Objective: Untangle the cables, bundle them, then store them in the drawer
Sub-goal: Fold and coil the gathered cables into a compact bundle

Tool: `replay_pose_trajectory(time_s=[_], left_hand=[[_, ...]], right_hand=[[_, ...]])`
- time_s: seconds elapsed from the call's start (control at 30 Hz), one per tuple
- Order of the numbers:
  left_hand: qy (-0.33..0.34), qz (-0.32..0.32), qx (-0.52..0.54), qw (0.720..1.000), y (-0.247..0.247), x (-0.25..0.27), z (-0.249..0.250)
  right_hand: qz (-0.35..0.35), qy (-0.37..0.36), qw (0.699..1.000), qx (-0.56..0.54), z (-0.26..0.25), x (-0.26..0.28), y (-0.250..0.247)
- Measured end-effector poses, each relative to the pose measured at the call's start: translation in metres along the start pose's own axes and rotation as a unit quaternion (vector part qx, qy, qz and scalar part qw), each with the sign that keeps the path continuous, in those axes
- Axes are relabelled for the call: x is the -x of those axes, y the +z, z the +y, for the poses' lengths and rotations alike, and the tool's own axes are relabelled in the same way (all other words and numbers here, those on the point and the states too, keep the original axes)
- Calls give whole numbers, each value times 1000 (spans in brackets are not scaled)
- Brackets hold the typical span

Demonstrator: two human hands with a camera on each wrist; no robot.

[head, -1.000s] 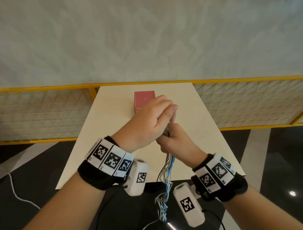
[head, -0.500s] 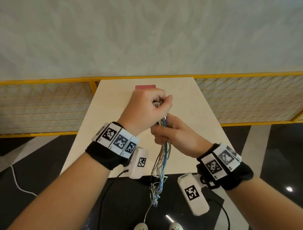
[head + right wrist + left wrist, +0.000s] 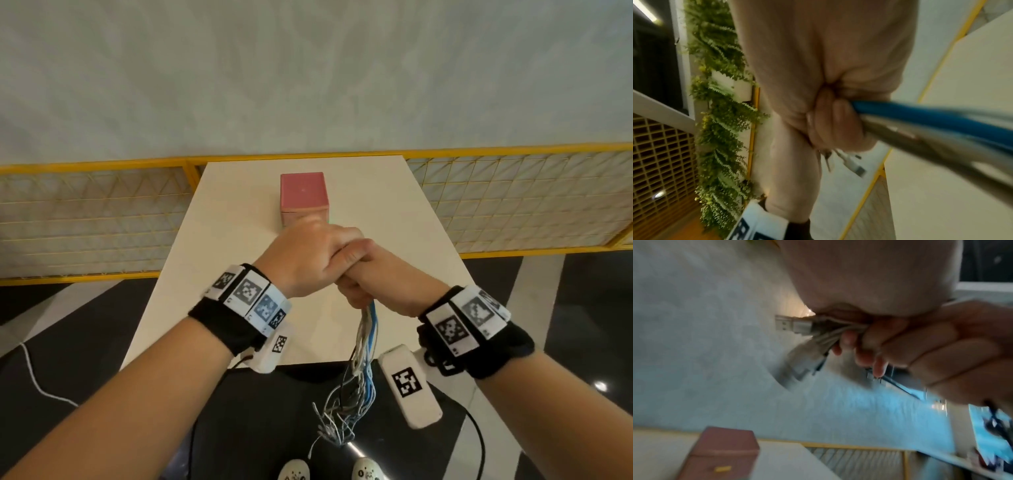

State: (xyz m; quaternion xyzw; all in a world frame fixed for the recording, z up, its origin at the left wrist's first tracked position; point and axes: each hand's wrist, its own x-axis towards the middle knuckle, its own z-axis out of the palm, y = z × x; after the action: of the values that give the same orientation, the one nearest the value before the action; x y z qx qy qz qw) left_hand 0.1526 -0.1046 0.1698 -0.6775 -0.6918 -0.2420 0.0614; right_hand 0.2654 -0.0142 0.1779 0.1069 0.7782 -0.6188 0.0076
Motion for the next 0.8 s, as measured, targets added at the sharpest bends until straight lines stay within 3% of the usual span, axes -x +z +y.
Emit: replay_pose_trajectory(time_s=[0.1, 0.17, 0.3, 0.43, 0.5, 0.57, 0.63, 0.7, 0.8], left_hand=[[-35, -9, -54, 998, 3, -1, -7], [-79, 19, -57, 995, 1, -5, -8], [-152, 129, 6, 980, -9, -15, -11], [-224, 253, 142, 931, -29, -23, -16], [-236, 275, 172, 916, -36, -21, -20], [-242, 224, 146, 933, -40, -15, -26], [-264, 93, 50, 959, -44, -10, -32], [-281, -39, -48, 958, -46, -4, -32], [-275, -155, -18, 949, -24, -3, -15]], right_hand=[[-45, 5, 996, -74, 6, 2, -6], [-45, -10, 996, -82, 16, 4, -8], [-3, -45, 999, 26, 36, 5, -7], [3, -22, 992, 126, 61, 5, -9], [11, -4, 988, 155, 71, 5, -11], [31, -5, 981, 191, 76, 4, -12], [55, -14, 972, 228, 77, 3, -14], [65, -28, 966, 250, 75, 1, -15], [64, -63, 959, 267, 62, -4, -10]])
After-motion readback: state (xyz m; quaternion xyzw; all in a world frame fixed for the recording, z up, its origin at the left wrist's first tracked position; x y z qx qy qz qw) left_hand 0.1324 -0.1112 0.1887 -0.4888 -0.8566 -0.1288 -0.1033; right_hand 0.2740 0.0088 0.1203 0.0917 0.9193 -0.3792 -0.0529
